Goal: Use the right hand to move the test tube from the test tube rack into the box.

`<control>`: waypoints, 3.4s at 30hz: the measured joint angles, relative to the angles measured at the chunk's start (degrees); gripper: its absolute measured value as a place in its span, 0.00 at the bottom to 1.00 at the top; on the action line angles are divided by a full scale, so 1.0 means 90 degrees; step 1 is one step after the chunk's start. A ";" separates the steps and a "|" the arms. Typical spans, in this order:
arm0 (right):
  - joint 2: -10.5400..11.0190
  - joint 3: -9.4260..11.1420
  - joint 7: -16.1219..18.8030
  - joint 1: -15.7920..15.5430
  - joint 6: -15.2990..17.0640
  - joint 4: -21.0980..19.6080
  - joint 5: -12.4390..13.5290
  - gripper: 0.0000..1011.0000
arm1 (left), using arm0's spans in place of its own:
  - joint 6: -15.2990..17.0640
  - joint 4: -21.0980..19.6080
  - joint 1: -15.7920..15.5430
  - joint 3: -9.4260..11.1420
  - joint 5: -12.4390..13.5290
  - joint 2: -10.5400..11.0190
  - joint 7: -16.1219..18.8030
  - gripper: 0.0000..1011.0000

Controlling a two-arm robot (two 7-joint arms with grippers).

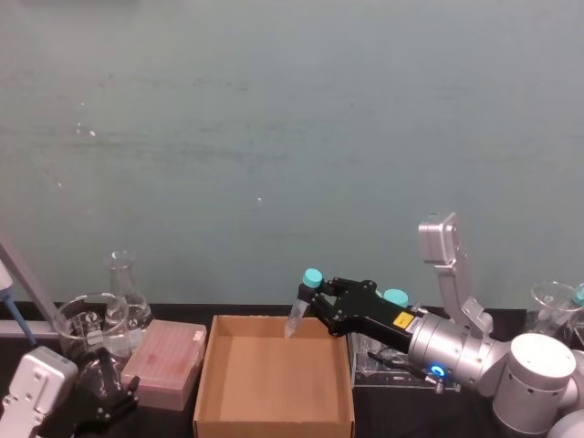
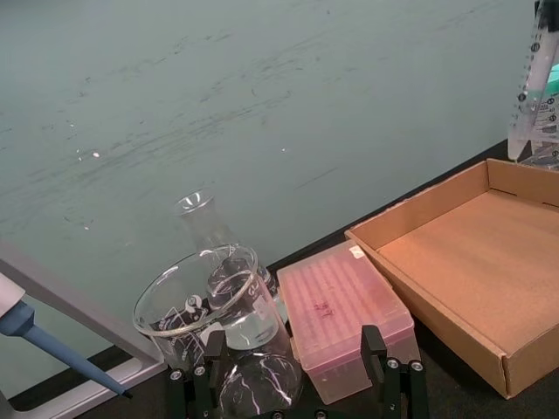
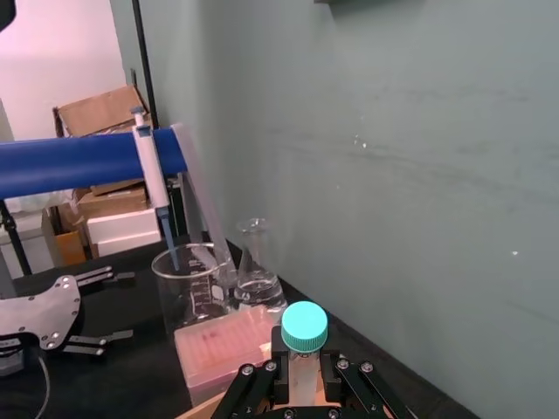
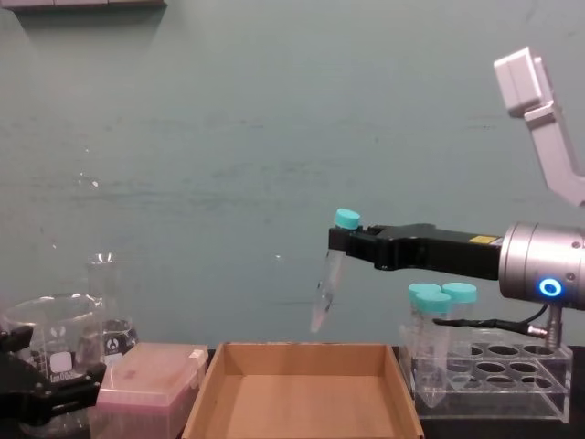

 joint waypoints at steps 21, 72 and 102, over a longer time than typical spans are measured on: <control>-0.0026 -0.0043 0.0005 0.0029 0.0030 0.0099 0.0080 0.21 | 0.0000 0.0000 0.0000 0.0000 0.0000 0.0000 0.0000 0.99; 0.0155 -0.0137 -0.0140 -0.0035 -0.0103 -0.0272 -0.0066 0.99 | 0.0000 0.0000 0.0000 0.0000 0.0000 0.0000 0.0000 0.99; 0.1038 0.1115 -0.4880 -0.3556 0.0821 -0.4655 -0.2144 0.99 | -0.0001 0.0000 0.0000 0.0000 0.0000 0.0000 0.0000 0.99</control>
